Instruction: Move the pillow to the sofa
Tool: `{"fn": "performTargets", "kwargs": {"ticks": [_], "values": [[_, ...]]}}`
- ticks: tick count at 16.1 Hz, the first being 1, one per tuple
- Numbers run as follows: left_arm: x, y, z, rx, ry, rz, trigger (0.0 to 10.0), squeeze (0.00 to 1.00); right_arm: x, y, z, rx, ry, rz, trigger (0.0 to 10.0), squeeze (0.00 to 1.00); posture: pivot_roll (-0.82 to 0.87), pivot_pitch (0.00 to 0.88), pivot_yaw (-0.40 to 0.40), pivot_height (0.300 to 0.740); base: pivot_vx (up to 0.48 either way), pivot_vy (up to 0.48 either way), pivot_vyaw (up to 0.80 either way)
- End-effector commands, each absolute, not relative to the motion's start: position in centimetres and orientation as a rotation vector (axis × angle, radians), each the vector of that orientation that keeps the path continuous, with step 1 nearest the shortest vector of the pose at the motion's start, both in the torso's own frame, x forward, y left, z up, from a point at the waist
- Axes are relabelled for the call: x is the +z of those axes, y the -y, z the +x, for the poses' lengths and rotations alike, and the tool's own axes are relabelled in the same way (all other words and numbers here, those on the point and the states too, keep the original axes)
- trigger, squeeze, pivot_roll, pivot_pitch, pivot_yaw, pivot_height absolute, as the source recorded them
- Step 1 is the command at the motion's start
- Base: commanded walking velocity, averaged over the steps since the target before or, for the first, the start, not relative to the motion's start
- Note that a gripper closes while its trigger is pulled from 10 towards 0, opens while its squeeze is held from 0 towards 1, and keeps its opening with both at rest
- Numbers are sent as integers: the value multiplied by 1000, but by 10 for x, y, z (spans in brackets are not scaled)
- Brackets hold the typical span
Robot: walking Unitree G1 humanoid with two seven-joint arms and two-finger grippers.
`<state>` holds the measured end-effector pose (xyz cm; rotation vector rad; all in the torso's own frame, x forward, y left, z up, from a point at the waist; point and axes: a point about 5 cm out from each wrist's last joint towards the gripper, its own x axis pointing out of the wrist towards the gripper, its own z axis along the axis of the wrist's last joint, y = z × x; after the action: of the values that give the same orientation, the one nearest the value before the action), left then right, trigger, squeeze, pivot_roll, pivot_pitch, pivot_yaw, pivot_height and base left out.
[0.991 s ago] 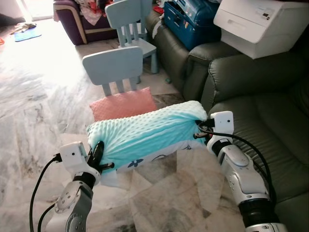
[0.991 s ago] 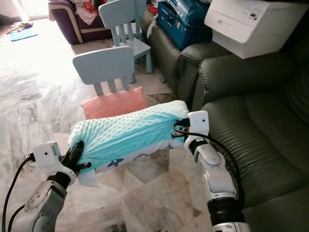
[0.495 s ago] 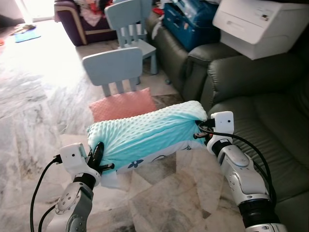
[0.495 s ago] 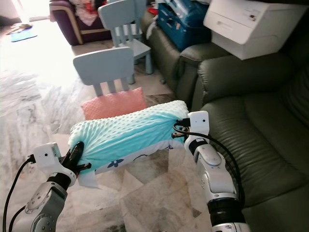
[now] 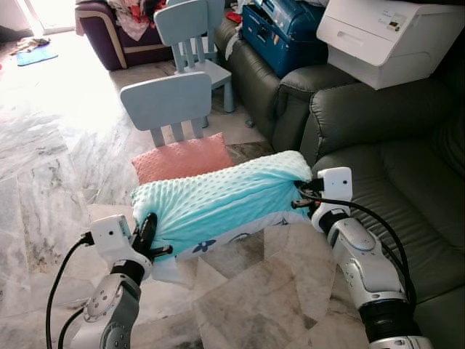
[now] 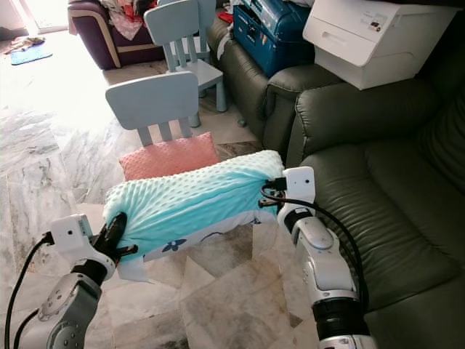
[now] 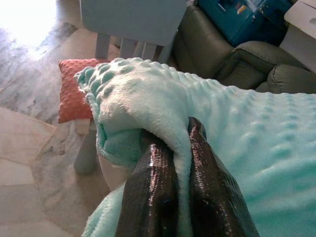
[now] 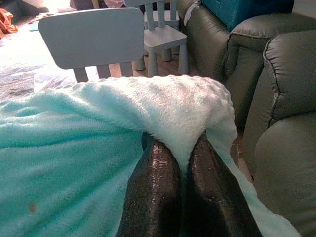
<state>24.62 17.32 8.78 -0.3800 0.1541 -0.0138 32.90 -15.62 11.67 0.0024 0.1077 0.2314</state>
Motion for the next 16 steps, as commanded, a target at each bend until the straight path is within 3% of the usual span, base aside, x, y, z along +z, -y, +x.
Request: {"fn": "performTargets", "kwargs": {"ticks": [1,3,16], "values": [[85,-176,244,8,-162,-357,10000,0,122,164,330,203,-92,5,10000,0,-198,113,39,740,0,0,-800],[86,-175,245,-16,-146,-331,10000,0,124,163,329,208,-75,-6,10000,0,-198,114,40,740,0,0,-800],[85,-174,242,-30,-147,-356,10000,0,123,162,328,214,-72,-5,10000,0,-196,113,41,740,0,0,-32]]}}
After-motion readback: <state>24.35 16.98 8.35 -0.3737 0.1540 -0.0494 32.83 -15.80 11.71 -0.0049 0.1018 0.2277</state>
